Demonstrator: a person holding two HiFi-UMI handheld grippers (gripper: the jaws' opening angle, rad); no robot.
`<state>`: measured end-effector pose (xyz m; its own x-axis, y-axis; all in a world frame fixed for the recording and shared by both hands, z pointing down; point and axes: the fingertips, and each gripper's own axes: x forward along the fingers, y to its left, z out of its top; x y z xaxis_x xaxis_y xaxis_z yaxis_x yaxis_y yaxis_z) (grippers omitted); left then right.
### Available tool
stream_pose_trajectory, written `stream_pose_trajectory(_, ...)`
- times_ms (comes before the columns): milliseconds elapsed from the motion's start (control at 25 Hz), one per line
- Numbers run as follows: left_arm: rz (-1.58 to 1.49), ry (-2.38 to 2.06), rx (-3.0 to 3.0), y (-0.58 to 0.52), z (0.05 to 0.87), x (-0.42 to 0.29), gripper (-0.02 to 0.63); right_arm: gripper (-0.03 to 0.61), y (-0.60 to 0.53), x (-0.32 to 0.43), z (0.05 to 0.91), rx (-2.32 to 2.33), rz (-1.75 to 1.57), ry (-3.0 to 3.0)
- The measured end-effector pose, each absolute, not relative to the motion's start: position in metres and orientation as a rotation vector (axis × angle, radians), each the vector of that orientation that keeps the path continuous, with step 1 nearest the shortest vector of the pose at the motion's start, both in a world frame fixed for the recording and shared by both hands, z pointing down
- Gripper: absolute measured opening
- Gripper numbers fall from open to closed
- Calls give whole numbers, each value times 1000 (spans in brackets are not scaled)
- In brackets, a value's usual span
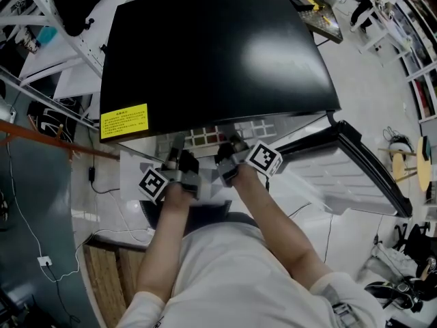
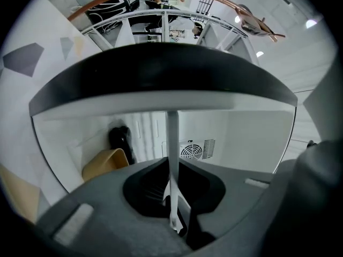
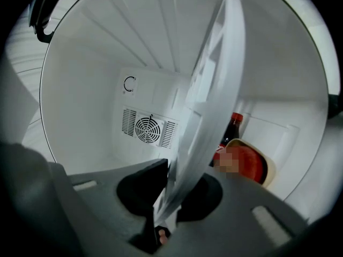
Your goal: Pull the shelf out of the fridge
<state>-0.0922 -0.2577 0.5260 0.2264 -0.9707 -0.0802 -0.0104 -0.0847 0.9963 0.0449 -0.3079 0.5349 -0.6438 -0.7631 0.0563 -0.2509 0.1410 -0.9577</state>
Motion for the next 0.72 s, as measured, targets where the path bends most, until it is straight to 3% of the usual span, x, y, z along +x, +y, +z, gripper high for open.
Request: stream_pose_trajectory(720, -1082, -1002, 1387, -241, 526, -88, 34, 44, -290, 50, 537, -974, -1538, 1958)
